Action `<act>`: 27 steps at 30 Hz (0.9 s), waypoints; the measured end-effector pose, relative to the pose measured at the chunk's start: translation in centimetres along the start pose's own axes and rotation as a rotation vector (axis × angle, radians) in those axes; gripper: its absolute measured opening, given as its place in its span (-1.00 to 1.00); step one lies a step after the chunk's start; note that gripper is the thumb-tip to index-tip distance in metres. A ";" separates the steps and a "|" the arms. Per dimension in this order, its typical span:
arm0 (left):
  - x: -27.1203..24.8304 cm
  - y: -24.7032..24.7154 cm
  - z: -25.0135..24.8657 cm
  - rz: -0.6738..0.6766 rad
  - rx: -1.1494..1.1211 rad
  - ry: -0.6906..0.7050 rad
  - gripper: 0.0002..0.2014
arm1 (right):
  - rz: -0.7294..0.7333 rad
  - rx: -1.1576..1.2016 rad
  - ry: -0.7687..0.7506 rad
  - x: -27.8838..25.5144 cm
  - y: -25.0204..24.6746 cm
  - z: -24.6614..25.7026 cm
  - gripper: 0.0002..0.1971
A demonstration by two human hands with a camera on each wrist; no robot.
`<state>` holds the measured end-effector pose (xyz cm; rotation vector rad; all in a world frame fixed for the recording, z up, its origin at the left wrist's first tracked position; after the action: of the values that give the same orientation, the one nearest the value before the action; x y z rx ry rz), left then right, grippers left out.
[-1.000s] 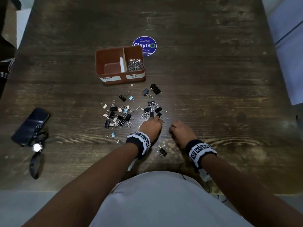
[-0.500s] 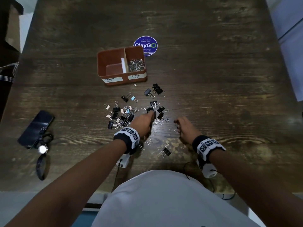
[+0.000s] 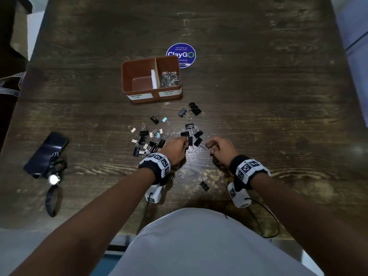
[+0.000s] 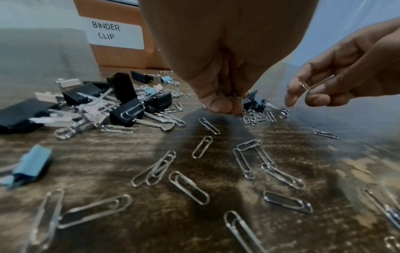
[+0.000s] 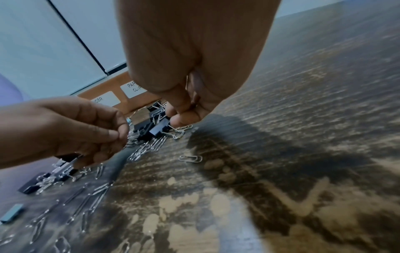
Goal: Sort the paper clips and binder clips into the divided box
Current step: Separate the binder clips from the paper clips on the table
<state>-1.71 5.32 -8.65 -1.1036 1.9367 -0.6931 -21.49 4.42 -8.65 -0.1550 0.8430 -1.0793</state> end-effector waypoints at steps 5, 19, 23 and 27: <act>0.2 0.3 -0.5 0.017 -0.035 -0.032 -0.80 | 0.030 0.193 0.130 -0.2 -0.5 0.0 -0.76; 1.2 2.4 -1.7 0.036 0.190 -0.104 -0.74 | 0.052 -0.651 -0.226 -1.0 2.2 -3.2 -0.89; 1.0 2.7 -2.3 0.088 0.220 -0.055 -0.82 | 0.108 -0.708 -0.176 -1.1 2.7 -3.6 -0.84; 0.6 1.6 -2.4 0.174 0.240 0.014 -0.75 | 0.177 -0.536 -0.103 -0.6 2.2 -1.8 -0.87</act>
<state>-4.66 5.79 -8.78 -0.7754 1.8778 -0.8131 -21.25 6.48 -10.65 -0.5691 1.0171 -0.6555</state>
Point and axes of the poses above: each hand's wrist, its own x-axis towards the middle knuckle, its own y-axis out of the palm, z = x × y, the point moved 2 cm from there along x, towards the middle knuckle, and after that the axes turned 4 degrees about y, right-handed, at the moved point
